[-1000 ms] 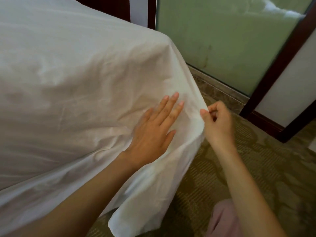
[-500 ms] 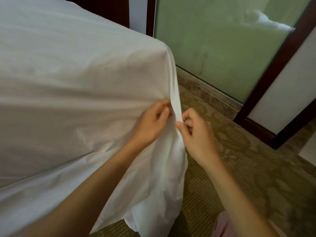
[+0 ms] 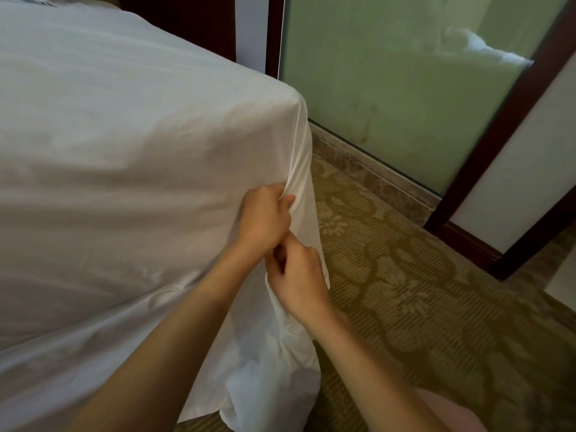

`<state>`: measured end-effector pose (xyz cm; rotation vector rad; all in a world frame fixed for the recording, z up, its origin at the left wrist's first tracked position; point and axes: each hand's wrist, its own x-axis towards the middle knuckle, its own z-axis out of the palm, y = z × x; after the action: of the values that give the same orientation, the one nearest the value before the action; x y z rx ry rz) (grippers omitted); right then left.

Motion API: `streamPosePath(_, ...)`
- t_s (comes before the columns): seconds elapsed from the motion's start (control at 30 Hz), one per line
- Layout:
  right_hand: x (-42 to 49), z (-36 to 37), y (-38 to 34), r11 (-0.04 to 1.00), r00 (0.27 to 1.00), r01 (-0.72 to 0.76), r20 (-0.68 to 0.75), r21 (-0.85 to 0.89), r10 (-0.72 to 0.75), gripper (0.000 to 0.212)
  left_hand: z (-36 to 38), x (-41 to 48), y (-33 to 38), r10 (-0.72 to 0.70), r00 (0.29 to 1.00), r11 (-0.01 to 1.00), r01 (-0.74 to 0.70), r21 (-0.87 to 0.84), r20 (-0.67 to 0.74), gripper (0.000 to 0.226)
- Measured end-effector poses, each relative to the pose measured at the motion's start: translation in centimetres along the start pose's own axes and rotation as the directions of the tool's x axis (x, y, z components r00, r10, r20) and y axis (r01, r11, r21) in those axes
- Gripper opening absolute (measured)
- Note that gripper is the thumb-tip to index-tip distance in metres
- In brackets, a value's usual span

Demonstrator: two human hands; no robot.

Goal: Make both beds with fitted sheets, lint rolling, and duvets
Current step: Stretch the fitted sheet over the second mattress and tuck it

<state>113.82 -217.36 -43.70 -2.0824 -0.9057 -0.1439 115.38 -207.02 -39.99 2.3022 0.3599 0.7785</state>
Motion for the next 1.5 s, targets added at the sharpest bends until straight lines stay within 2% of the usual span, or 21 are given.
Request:
streamPosePath(0.17,0.3,0.0,0.5,1.0,1.0,0.003,0.021,-0.012,-0.002,0.005,-0.1,0.2,-0.5,-0.024,0.995,0.999,0.027,-0.029,0.094,0.04)
streamPosePath(0.27,0.1,0.0,0.5,0.999,1.0,-0.027,0.013,-0.039,0.028,0.005,-0.2,-0.6,-1.0,-0.05,0.988,0.999,0.048,0.015,0.147,0.029)
streamPosePath(0.4,-0.4,0.5,0.5,0.962,0.989,-0.111,0.067,-0.251,0.131,0.013,-1.0,-1.8,-1.8,-0.061,0.977,0.994,0.042,0.096,0.205,0.023)
streamPosePath(0.5,-0.7,1.4,0.1,0.913,0.97,-0.189,0.077,-0.361,0.231,0.031,-2.1,-1.7,-2.2,-0.061,0.975,0.992,0.035,0.124,0.215,0.032)
streamPosePath(0.6,-1.1,2.7,0.0,0.857,0.911,-0.263,0.179,-0.444,0.372,0.056,-3.1,-2.2,-2.3,-0.058,0.975,0.983,0.018,0.184,0.212,0.042)
streamPosePath(0.63,-1.3,3.0,-0.1,0.845,0.901,-0.24,0.214,-0.479,0.377,0.056,-3.4,-2.4,-2.3,-0.057,0.975,0.98,0.014,0.198,0.214,0.043)
streamPosePath(0.7,-1.4,3.5,-0.6,0.847,0.898,-0.128,0.301,-0.517,0.32,0.04,-4.0,-2.8,-2.4,-0.052,0.976,0.981,0.011,0.194,0.21,0.045)
streamPosePath(0.77,-1.5,3.8,-1.4,0.895,0.877,-0.043,0.412,-0.443,0.246,0.03,-4.6,-3.1,-2.6,-0.046,0.983,0.983,0.012,0.186,0.179,0.043)
streamPosePath(0.83,-1.3,4.0,-2.5,0.959,0.862,-0.038,0.476,-0.28,0.173,0.031,-5.0,-3.5,-2.8,-0.014,0.993,0.983,-0.008,0.184,0.118,0.035)
streamPosePath(0.93,-1.0,3.8,-3.9,0.991,0.88,-0.133,0.462,0.017,0.11,0.038,-5.7,-4.6,-3.3,0.031,0.996,0.981,-0.047,0.186,0.088,0.019)
streamPosePath(1.0,-0.8,3.7,-4.5,0.949,0.896,-0.229,0.429,0.217,0.118,0.037,-6.4,-5.2,-3.3,0.041,0.991,0.975,-0.068,0.213,0.13,0.011)
streamPosePath(1.07,-0.7,4.0,-5.0,0.921,0.916,-0.244,0.385,0.304,0.116,0.029,-7.5,-5.6,-3.1,0.036,0.99,0.97,-0.066,0.233,0.134,0.014)
streamPosePath(1.17,-0.6,4.9,-5.9,0.914,0.931,-0.238,0.345,0.33,0.118,0.018,-9.1,-6.1,-2.7,0.037,0.992,0.968,-0.064,0.242,0.117,0.03)
streamPosePath(1.27,-0.7,5.6,-6.6,0.902,0.939,-0.262,0.307,0.343,0.156,0.023,-9.6,-6.3,-3.1,0.04,0.993,0.965,-0.068,0.253,0.114,0.019)
streamPosePath(1.33,-0.7,6.0,-6.9,0.895,0.935,-0.293,0.295,0.336,0.196,0.029,-9.4,-6.2,-3.9,0.063,0.996,0.952,-0.077,0.297,0.057,0.016)
streamPosePath(1.43,-0.6,6.9,-7.3,0.949,0.932,-0.268,0.293,0.168,0.211,0.019,-9.0,-6.3,-4.9,0.098,0.995,0.933,-0.098,0.346,0.017,0.016)
streamPosePath(1.5,-0.3,7.1,-7.5,0.964,0.92,-0.259,0.32,0.058,0.228,0.021,-9.0,-6.4,-5.2,0.103,0.994,0.924,-0.109,0.367,0.036,0.01)
